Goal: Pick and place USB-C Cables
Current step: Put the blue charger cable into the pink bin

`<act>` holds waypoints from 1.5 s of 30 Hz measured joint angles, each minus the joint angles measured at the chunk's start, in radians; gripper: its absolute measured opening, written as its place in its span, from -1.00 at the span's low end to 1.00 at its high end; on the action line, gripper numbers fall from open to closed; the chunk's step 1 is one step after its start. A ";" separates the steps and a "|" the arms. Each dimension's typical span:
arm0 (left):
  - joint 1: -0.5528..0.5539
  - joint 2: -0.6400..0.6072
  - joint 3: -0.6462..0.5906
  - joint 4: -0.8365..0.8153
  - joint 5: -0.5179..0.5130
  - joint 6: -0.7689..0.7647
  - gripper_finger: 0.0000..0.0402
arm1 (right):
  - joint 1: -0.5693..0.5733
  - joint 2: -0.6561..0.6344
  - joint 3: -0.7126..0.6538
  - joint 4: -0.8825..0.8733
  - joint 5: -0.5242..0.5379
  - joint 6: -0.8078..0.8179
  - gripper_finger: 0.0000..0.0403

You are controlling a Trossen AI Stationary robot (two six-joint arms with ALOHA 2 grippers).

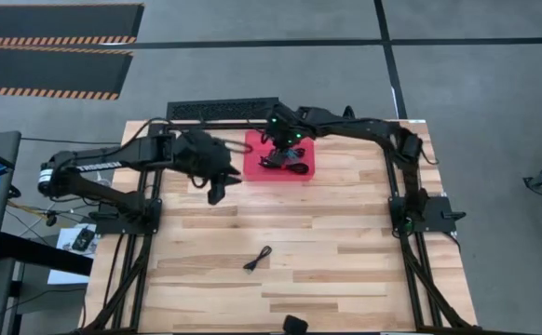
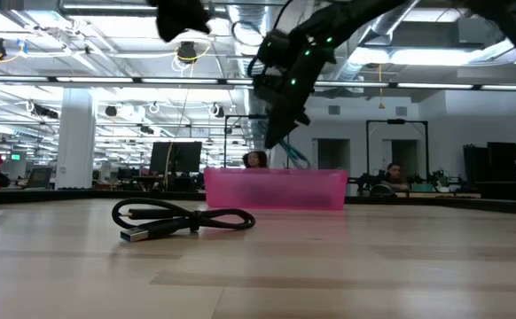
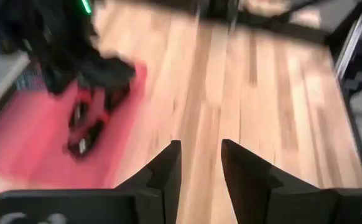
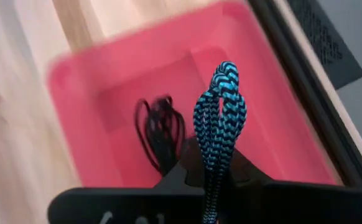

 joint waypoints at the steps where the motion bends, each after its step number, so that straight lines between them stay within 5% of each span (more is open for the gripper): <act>1: -0.012 -0.004 -0.017 0.000 -0.002 -0.003 -0.52 | 0.000 0.017 0.018 -0.013 0.003 -0.024 -0.94; 11: -0.070 -0.049 -0.149 0.017 -0.048 -0.104 -0.58 | -0.010 0.162 0.227 -0.228 0.142 -0.323 -0.94; 20: -0.118 -0.049 -0.279 0.088 -0.123 -0.231 -0.58 | -0.022 0.211 0.241 -0.258 0.153 -0.673 -0.94; 33: -0.119 -0.049 -0.394 0.296 -0.156 -0.352 -0.58 | -0.107 0.249 0.237 -0.180 -0.023 -0.690 -0.93; 45: -0.119 -0.049 -0.394 0.304 -0.235 -0.371 -0.58 | -0.129 0.262 0.237 -0.177 -0.128 -0.719 -0.93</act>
